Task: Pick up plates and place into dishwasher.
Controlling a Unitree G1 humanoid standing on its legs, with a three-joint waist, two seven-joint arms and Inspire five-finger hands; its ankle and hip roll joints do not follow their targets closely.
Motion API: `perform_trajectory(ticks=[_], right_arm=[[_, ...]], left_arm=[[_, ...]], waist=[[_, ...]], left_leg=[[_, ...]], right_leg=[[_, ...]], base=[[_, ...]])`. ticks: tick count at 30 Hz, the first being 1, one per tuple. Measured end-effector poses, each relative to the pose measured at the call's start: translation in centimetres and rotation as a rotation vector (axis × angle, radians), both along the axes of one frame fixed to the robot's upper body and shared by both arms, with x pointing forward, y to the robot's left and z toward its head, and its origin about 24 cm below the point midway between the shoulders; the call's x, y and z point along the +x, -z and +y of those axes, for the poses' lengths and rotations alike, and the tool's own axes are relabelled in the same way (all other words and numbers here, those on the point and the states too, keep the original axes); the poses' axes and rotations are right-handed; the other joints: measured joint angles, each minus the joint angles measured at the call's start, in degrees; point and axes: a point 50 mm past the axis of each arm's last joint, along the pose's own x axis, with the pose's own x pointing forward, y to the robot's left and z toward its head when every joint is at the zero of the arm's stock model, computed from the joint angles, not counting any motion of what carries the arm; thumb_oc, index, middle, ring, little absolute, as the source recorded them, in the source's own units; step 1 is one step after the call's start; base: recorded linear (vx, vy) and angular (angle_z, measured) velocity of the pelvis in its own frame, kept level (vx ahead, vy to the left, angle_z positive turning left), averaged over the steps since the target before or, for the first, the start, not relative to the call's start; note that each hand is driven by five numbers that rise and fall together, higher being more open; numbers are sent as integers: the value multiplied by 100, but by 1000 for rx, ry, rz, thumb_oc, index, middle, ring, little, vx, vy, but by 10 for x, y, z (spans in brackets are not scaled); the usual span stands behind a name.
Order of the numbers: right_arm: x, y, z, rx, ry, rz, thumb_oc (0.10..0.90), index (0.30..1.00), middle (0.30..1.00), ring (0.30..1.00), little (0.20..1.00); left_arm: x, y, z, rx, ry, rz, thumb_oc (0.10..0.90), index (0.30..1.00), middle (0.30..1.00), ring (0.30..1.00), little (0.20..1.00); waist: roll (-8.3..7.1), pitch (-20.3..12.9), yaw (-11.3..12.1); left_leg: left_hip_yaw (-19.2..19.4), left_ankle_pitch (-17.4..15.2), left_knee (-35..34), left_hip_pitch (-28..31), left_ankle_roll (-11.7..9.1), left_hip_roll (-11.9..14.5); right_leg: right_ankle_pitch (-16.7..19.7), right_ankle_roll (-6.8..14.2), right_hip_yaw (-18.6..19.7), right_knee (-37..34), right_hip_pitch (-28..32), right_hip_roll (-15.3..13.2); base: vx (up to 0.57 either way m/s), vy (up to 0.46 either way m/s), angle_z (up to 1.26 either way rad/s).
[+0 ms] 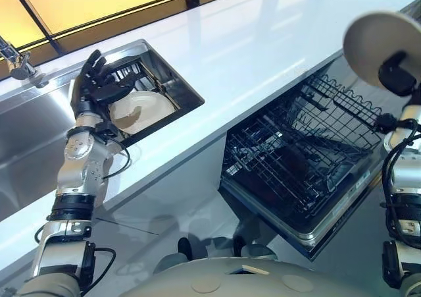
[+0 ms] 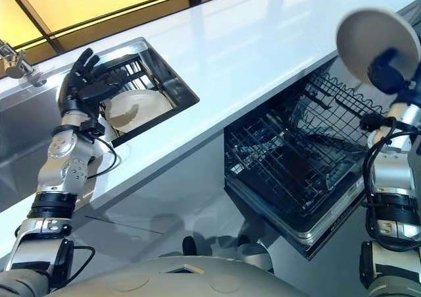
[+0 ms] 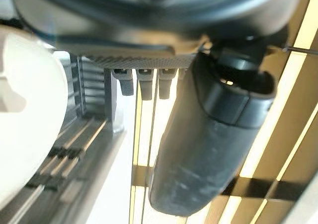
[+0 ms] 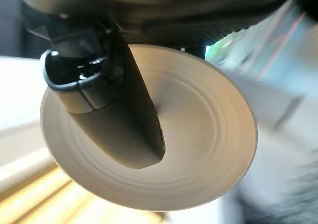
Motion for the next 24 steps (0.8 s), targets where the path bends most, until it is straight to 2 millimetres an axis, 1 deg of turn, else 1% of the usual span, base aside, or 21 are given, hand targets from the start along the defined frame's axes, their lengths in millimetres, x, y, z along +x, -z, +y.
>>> perform_trajectory(ticks=[1, 2, 4, 6, 9, 13, 16, 19, 21, 22, 23, 24], right_arm=[[-10, 18, -8, 23, 40, 92, 100, 300, 300, 300, 200], [-17, 29, -13, 40, 62, 154, 100, 300, 300, 300, 200], [-27, 44, -17, 60, 79, 233, 100, 300, 300, 300, 200], [-31, 58, -17, 83, 73, 304, 100, 300, 300, 300, 200], [-30, 66, -12, 90, 49, 354, 100, 300, 300, 300, 200], [-25, 76, -8, 97, 24, 408, 100, 300, 300, 300, 200], [-23, 90, -7, 126, 22, 479, 100, 300, 300, 300, 200], [-28, 100, -10, 190, 62, 506, 100, 300, 300, 300, 200], [-29, 104, -14, 216, 100, 529, 100, 300, 300, 300, 200], [-29, 105, -14, 221, 109, 536, 100, 300, 300, 300, 200], [-29, 106, -16, 230, 124, 545, 100, 300, 300, 300, 200], [-29, 106, -17, 235, 138, 553, 100, 300, 300, 300, 200]], left_arm=[[-1, -1, 3, -4, -20, -5, 800, 900, 900, 900, 900], [-1, -2, 4, -6, -35, -6, 800, 900, 900, 900, 900], [-2, -3, 6, -7, -47, -8, 800, 900, 900, 900, 900], [-2, -4, 8, 4, -68, -6, 800, 900, 900, 900, 900], [-3, -6, 11, 23, -80, -6, 800, 900, 900, 900, 900], [-4, -12, 17, 64, -97, -6, 800, 900, 900, 900, 900], [-5, -15, 20, 84, -101, -8, 800, 900, 900, 900, 900], [-5, -16, 22, 91, -100, -1, 800, 900, 900, 900, 900], [-5, -16, 22, 96, -95, 6, 800, 900, 900, 900, 900], [-5, -17, 23, 99, -93, 6, 800, 900, 900, 900, 900], [-5, -19, 23, 109, -87, 6, 800, 900, 900, 900, 900], [-5, -20, 24, 116, -84, 4, 800, 900, 900, 900, 900]], waist=[[30, 2, -12], [70, 4, -18], [124, 7, -25], [178, 8, -36], [200, 10, -29], [199, 15, 88], [175, 30, 244], [170, 38, 430], [158, 49, 526], [147, 69, 536], [131, 117, 608], [113, 154, 637]], left_leg=[[1, -4, 0, 0, 4, -4], [1, -6, -1, -4, 7, -3], [0, -7, -1, -3, 9, -4], [-4, -6, -2, -2, 7, -1], [-59, 1, -2, -2, -2, 2], [-203, 27, -1, -33, -6, -1], [-308, 47, 1, -31, -9, -9], [-469, 78, 4, -50, -13, -28], [-587, 107, 2, -89, -18, -37], [-619, 118, 3, -95, -18, -41], [-710, 136, 4, -97, -25, -56], [-722, 150, 8, -108, -31, -52]], right_leg=[[0, 0, 0, 0, 0, -5], [0, 0, 1, 0, -1, -11], [0, 0, 0, 0, 1, -13], [0, 1, -4, 0, 5, -4], [-18, 25, -27, -1, 13, 8], [-28, 14, -154, -1, 47, 5], [-48, 17, -249, -1, 102, 7], [-73, -1, -380, -1, 154, 6], [-90, -18, -505, -1, 194, 7], [-102, -32, -513, -1, 216, 10], [-112, -35, -541, 0, 241, 17], [-113, -36, -573, 0, 241, 24]], base=[[51, -29, -1], [49, -30, 0], [46, -31, 0], [70, -45, 0], [84, -51, 5], [85, -51, 13], [86, -60, 19], [75, -43, 27], [69, -32, 32], [56, -28, 37], [40, -23, 26], [38, -20, 26]])
